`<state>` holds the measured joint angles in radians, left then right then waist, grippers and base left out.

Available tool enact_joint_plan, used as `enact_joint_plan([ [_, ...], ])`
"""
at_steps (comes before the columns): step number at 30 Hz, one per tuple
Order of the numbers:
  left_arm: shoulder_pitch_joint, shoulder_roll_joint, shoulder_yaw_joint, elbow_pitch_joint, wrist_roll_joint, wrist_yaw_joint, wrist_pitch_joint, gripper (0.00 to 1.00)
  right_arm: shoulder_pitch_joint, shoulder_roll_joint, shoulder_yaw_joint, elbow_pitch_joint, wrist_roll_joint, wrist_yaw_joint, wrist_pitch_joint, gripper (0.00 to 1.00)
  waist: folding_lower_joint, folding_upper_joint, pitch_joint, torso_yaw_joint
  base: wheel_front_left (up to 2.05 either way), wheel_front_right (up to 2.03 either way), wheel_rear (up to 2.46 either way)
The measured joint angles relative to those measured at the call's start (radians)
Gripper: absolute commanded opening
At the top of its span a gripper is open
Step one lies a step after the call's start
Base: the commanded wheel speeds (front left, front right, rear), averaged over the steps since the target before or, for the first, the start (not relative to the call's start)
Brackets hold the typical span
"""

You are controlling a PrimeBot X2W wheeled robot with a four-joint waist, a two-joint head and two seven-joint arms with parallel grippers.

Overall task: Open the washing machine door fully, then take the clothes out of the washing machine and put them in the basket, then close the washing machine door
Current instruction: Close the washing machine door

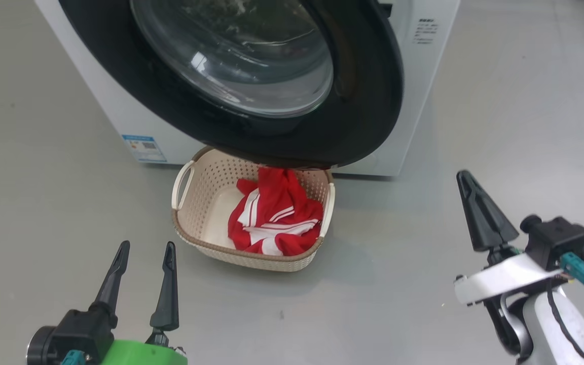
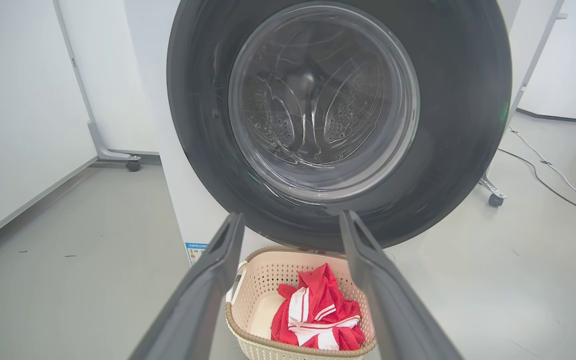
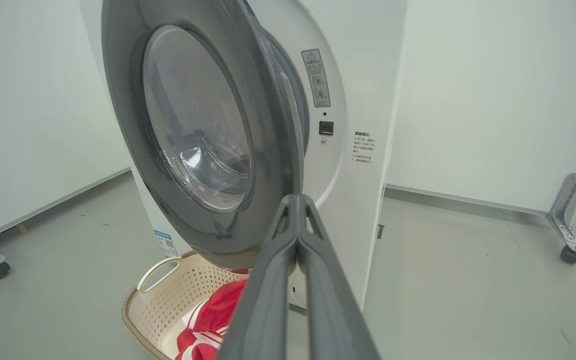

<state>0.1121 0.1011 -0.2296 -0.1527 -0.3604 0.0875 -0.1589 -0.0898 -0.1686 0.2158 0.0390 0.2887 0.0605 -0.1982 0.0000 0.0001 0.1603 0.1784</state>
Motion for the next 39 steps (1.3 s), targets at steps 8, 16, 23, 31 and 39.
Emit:
enact_joint_plan([
  [8, -0.038, -0.015, -0.006, -0.007, 0.001, 0.000, -0.011, 1.00, -0.164, -0.015, 0.024, -0.002, -0.003, 0.026, 0.036, 0.00, 0.0000, 0.0000, 0.075, 0.061, 0.00, 0.00, 0.00],
  [16, -0.076, -0.024, -0.011, -0.012, 0.000, 0.000, -0.028, 1.00, -0.326, 0.003, 0.043, 0.025, 0.002, 0.035, 0.053, 0.00, 0.0000, 0.0000, 0.152, 0.103, 0.00, 0.00, 0.00],
  [23, -0.113, -0.028, -0.017, -0.001, 0.000, 0.000, -0.037, 1.00, -0.414, 0.022, 0.045, 0.102, 0.021, 0.044, 0.052, 0.00, 0.0000, 0.0000, 0.191, 0.131, 0.00, 0.00, 0.00],
  [31, -0.119, -0.030, -0.024, 0.001, 0.000, 0.000, -0.042, 1.00, -0.500, 0.034, 0.057, 0.143, 0.028, 0.052, 0.052, 0.00, 0.0000, 0.0000, 0.208, 0.132, 0.00, 0.00, 0.00],
  [39, -0.143, -0.033, -0.032, 0.002, 0.000, -0.001, -0.049, 1.00, -0.588, 0.021, 0.054, 0.203, 0.028, 0.053, 0.052, 0.00, 0.0000, 0.0000, 0.230, 0.129, 0.00, 0.00, 0.00],
])
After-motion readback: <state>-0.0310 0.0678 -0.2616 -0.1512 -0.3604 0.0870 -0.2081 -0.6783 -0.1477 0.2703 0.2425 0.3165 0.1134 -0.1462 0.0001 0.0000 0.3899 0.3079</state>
